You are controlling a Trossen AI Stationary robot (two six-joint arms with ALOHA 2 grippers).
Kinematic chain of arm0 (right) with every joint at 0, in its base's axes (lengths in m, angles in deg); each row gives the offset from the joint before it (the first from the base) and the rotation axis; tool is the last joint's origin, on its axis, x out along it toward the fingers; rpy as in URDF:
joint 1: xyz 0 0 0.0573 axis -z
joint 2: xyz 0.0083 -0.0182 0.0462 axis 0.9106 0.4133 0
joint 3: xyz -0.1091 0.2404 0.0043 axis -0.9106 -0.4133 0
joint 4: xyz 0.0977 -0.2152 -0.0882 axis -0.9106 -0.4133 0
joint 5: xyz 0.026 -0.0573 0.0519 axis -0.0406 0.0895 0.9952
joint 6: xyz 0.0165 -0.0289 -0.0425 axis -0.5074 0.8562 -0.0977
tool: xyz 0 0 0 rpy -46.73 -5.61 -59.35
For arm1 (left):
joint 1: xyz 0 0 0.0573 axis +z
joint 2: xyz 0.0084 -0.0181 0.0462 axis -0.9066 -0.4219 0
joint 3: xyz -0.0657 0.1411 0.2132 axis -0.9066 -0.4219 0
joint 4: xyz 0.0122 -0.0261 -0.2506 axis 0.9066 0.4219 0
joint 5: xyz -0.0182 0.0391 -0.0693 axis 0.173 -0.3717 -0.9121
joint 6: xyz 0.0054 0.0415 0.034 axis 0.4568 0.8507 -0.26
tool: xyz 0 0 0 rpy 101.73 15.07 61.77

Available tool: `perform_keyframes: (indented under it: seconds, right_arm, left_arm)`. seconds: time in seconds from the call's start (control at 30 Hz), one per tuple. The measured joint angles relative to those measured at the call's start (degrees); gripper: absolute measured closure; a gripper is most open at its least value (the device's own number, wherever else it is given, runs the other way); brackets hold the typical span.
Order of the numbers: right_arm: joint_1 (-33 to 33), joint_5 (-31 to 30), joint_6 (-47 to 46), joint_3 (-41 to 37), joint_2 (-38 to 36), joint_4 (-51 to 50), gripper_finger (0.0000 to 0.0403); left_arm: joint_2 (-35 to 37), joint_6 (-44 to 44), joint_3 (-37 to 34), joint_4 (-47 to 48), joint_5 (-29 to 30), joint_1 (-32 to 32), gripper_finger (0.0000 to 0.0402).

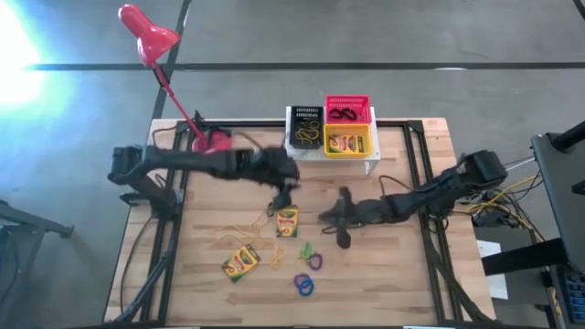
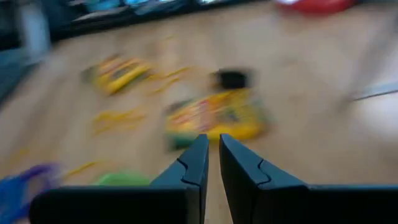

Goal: Pick & Place Office Desk Supplies
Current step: Put the violet spring keychain into the red bin on the shelf

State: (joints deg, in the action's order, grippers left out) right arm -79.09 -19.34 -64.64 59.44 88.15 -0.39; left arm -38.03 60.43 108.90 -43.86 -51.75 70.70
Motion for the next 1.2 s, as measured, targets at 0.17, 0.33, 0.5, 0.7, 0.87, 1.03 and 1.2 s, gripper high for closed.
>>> perform_keyframes:
  seconds: [0.17,0.33,0.5,0.7,0.87,1.03,1.2]
  right_arm:
    - [-0.14,32.94,-5.53,2.2,8.07,0.06,0.0356]
    - [-1.38,48.24,-13.15,6.02,15.06,0.19,0.0354]
    - [-1.72,48.81,-14.26,10.59,19.39,-0.17,0.0355]
    - [-0.37,51.19,-13.9,14.47,18.03,-8.68,0.035]
    - [0.6,51.98,-5.62,17.16,16.15,-19.8,0.0312]
    - [1.32,48.54,9.75,19.01,15.65,-23.06,0.0257]
    - [-0.04,37.93,24.27,19.49,15.98,-22.84,0.0225]
  left_arm:
    - [-0.27,0.57,-11.26,-20.26,-0.05,-7.3,0.0272]
    - [-2.41,0.22,-22.87,-48.87,-0.03,-11.01,0.0272]
    - [-3.79,-1.82,-26.87,-60.55,0.1,-11.15,0.0272]
    - [-3.85,-1.75,-26.82,-60.08,0.47,-10.69,0.0272]
    - [-3.85,-1.16,-26.49,-59.75,0.65,-10.48,0.0272]
    - [-3.87,-1.2,-26.47,-59.0,0.69,-10.39,0.0272]
    - [-3.93,-1.76,-26.52,-57.99,0.68,-10.43,0.0272]
